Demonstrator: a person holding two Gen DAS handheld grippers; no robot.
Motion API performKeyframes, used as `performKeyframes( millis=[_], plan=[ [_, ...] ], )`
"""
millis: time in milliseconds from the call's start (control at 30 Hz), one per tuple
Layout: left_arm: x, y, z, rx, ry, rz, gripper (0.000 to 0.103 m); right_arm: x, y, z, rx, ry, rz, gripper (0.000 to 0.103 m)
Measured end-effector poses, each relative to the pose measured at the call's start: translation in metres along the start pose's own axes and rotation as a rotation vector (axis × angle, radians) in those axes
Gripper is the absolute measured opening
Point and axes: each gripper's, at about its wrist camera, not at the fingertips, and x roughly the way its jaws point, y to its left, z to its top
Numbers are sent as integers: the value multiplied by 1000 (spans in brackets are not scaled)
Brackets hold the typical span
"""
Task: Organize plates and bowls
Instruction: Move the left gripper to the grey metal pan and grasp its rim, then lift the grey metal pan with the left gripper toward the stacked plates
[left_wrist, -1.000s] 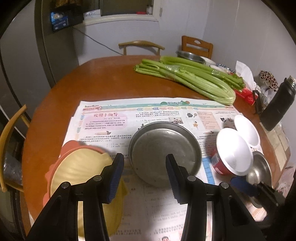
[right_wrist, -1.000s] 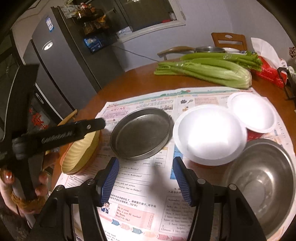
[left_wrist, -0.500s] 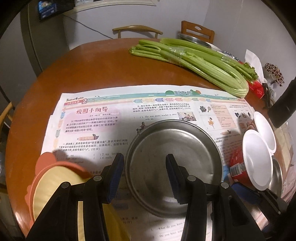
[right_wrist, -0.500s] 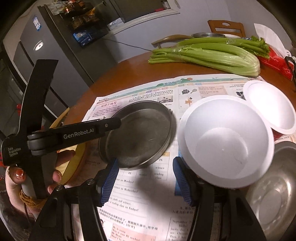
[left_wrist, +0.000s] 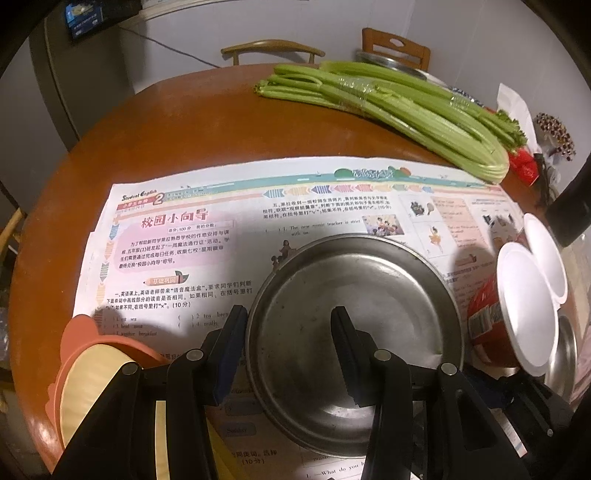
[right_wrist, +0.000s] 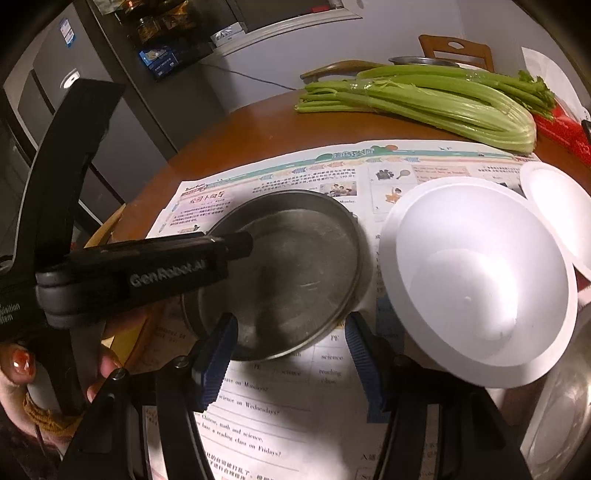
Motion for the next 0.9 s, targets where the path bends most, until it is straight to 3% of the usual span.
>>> performKeyframes(
  millis=[400,900],
  plan=[
    [3,2,-6,-13,33,-3,49,4,9,0,-54,-18,-50,67],
    [-36,-2,-28,-27,-54,-4,49,-12,11,-9,-59,-16,-20,67]
  ],
)
